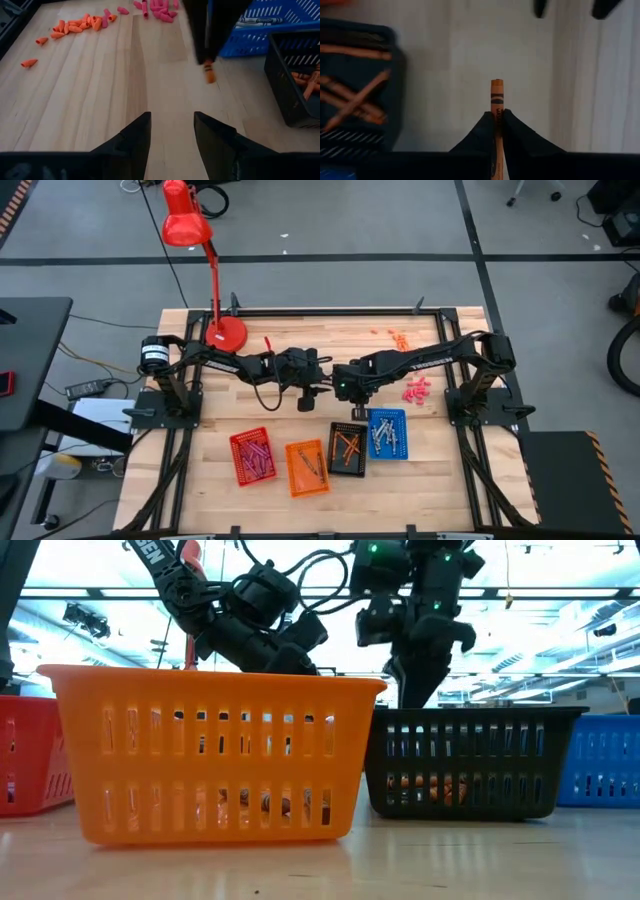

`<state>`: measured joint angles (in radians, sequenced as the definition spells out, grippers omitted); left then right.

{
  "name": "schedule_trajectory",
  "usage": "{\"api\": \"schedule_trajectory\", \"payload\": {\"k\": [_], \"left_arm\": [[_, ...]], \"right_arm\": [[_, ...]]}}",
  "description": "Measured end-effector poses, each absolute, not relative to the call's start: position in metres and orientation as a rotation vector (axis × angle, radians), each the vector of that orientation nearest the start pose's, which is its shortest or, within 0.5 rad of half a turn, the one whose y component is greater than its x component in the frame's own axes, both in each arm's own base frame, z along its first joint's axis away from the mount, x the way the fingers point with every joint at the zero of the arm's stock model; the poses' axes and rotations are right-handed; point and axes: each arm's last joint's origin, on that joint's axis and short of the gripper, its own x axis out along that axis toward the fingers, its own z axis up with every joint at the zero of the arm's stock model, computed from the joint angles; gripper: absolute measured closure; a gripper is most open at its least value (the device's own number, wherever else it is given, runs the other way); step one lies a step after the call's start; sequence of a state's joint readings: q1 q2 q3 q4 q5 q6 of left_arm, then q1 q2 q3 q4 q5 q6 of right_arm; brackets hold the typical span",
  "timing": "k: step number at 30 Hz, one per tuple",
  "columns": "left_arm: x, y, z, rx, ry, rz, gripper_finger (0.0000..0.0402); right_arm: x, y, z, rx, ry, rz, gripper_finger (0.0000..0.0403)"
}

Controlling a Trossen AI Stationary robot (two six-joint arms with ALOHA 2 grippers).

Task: Sort crayons
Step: Put the orange crayon into the black bin

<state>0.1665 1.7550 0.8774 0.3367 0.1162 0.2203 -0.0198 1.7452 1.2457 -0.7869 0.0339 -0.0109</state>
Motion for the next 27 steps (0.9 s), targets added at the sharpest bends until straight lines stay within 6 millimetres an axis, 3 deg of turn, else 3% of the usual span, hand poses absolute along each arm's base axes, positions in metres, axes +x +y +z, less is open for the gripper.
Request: {"api": "schedule_trajectory", "payload": {"k": [10, 20, 27], "left_arm": [[0.349, 0.055, 0.163, 0.139, 0.537, -0.010, 0.0239], [0.350, 0.056, 0.164, 0.140, 0.527, -0.008, 0.0240], [0.350, 0.056, 0.164, 0.140, 0.527, -0.008, 0.0239]], "right_arm": [[0.333, 0.040, 0.228, -0.078, 1.157, 0.228, 0.0372], [0.332, 0.098, 0.233, -0.296, 0.993, 0.496, 0.0362], [0.328, 0.103, 0.226, -0.324, 0.998, 0.518, 0.0359]]}}
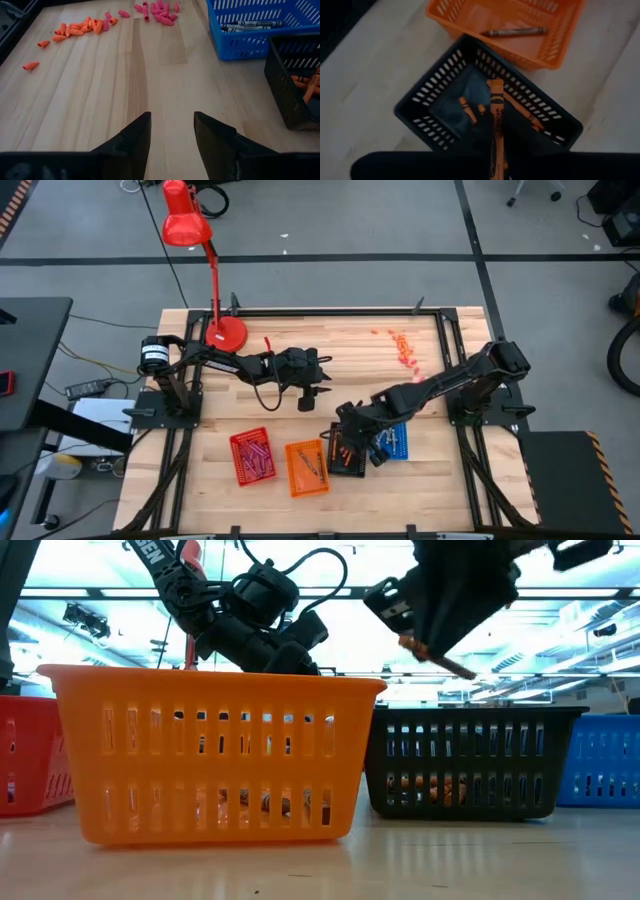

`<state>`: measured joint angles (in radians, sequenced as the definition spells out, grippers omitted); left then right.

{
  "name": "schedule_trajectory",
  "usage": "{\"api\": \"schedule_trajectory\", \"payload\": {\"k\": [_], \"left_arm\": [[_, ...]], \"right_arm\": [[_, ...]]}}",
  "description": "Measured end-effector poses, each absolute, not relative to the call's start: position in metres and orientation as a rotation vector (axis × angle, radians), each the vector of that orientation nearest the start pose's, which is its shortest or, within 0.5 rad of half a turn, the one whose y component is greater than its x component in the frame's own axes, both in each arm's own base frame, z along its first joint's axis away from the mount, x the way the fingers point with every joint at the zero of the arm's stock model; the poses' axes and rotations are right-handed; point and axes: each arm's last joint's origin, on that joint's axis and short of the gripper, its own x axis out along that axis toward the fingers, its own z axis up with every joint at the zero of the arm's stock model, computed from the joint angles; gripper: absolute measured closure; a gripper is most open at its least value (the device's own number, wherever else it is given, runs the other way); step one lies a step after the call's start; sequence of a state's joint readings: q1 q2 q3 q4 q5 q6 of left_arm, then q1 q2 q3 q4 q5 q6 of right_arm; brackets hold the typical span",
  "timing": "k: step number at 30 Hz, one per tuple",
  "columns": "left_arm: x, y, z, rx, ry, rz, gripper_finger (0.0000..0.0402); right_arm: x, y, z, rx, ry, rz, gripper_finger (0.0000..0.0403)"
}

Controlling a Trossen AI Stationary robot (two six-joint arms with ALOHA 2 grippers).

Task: Sort crayons
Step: Put the orange crayon into the black bin, then return to Home Position

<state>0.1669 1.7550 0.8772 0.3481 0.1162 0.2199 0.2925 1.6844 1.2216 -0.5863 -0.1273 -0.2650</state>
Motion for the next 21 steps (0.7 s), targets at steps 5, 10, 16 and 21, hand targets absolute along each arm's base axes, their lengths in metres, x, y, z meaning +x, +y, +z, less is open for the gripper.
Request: {"api": "schedule_trajectory", "payload": {"k": [5, 10, 16, 21], "left_arm": [[0.350, 0.056, 0.164, 0.140, 0.527, -0.008, 0.0239], [0.350, 0.056, 0.164, 0.140, 0.527, -0.008, 0.0239], [0.350, 0.056, 0.164, 0.139, 0.528, -0.008, 0.0240], [0.350, 0.056, 0.164, 0.136, 0.526, -0.007, 0.0239]], "right_arm": [[0.328, 0.100, 0.219, -0.320, 0.993, 0.515, 0.0330], [0.327, 0.097, 0.220, -0.382, 1.010, 0.476, 0.0302], [0.316, 0.069, 0.220, -0.493, 1.191, 0.151, 0.0302], [0.307, 0.031, 0.206, -0.260, 1.340, -0.041, 0.0304]]}}
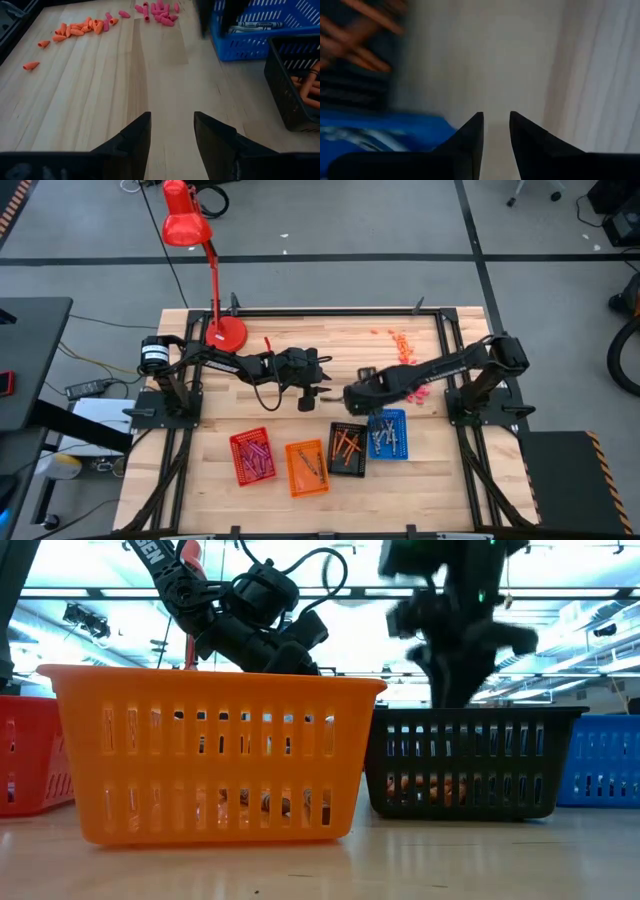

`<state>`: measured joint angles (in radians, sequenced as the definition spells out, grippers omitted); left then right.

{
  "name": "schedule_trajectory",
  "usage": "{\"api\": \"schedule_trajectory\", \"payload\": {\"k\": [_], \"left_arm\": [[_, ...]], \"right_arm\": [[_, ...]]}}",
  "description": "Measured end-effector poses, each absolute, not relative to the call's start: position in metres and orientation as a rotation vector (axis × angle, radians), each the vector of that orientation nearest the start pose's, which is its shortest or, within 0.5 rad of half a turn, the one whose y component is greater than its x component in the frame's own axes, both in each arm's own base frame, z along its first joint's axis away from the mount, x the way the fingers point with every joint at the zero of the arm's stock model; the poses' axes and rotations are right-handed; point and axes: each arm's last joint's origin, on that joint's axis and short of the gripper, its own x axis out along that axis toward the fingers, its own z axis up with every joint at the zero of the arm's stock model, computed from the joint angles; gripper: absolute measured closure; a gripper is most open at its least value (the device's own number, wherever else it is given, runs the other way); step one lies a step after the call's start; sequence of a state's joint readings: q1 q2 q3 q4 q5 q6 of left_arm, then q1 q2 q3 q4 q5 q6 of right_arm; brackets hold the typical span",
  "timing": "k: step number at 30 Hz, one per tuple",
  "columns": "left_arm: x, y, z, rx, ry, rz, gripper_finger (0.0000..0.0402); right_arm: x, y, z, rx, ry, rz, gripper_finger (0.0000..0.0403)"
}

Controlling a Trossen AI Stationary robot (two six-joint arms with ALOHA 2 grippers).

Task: Sort crayons
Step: Return to Home Position

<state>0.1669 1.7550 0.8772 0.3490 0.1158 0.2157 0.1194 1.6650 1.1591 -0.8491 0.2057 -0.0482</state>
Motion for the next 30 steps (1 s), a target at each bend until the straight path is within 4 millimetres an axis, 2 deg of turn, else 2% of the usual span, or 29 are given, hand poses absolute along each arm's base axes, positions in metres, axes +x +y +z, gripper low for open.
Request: {"api": "schedule_trajectory", "payload": {"k": [6, 10, 14, 21, 25, 30], "left_arm": [[0.350, 0.056, 0.165, 0.139, 0.520, -0.006, 0.0240], [0.350, 0.056, 0.165, 0.143, 0.520, -0.007, 0.0239], [0.350, 0.056, 0.165, 0.147, 0.520, -0.009, 0.0239], [0.350, 0.056, 0.165, 0.152, 0.520, -0.010, 0.0240], [0.349, 0.055, 0.169, 0.154, 0.513, -0.010, 0.0239], [0.343, 0.049, 0.191, 0.142, 0.446, -0.093, 0.0240]], "right_arm": [[0.292, 0.000, 0.189, -0.037, 1.467, -0.182, 0.0304], [0.285, -0.005, 0.178, 0.096, 1.514, -0.130, 0.0305], [0.281, 0.000, 0.170, 0.166, 1.525, -0.050, 0.0305], [0.283, 0.019, 0.169, 0.170, 1.500, 0.050, 0.0305], [0.283, 0.019, 0.179, 0.075, 1.491, -0.036, 0.0305], [0.279, 0.014, 0.202, -0.030, 1.345, -0.139, 0.0305]]}}
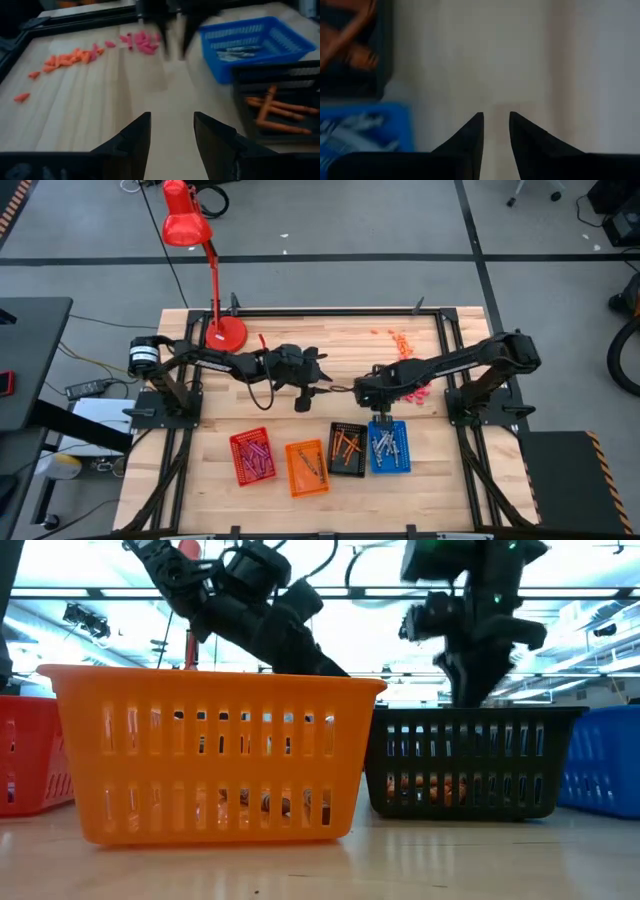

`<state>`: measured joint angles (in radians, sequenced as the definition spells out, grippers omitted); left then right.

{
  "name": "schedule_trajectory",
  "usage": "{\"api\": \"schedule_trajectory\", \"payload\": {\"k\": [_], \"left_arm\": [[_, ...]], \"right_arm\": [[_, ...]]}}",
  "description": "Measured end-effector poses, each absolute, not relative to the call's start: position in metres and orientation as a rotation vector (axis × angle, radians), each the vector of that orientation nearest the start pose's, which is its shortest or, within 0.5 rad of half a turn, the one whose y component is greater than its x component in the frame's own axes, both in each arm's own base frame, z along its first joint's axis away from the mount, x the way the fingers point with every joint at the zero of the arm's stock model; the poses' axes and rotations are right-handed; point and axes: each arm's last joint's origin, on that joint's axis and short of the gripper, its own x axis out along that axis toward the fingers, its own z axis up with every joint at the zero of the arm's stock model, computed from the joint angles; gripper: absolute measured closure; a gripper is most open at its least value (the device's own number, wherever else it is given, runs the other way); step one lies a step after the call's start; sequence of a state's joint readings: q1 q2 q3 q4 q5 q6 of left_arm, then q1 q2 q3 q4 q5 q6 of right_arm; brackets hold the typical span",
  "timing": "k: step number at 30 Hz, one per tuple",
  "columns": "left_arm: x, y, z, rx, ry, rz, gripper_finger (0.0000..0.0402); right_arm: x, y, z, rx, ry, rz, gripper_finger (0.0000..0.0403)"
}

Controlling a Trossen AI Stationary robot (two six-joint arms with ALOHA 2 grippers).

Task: Sort crayons
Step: Return to Home Position

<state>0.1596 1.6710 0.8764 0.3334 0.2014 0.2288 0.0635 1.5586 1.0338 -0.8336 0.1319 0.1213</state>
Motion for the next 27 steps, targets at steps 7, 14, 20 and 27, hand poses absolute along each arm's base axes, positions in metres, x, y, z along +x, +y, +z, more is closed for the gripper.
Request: {"api": "schedule_trajectory", "payload": {"k": [7, 14, 20, 27], "left_arm": [[0.337, 0.042, 0.198, 0.145, 0.471, -0.118, 0.0240], [0.329, 0.042, 0.217, 0.145, 0.430, -0.110, 0.0257], [0.310, 0.052, 0.205, 0.077, 0.360, -0.028, 0.0260], [0.278, 0.051, 0.193, 0.023, 0.319, 0.054, 0.0260]], "right_arm": [[0.243, 0.004, 0.226, -0.029, 1.022, -0.253, 0.0316], [0.204, -0.007, 0.236, 0.056, 0.679, -0.303, 0.0321], [0.181, -0.014, 0.230, 0.067, 0.423, -0.319, 0.0321], [0.157, -0.023, 0.224, 0.083, 0.332, -0.351, 0.0321]]}}
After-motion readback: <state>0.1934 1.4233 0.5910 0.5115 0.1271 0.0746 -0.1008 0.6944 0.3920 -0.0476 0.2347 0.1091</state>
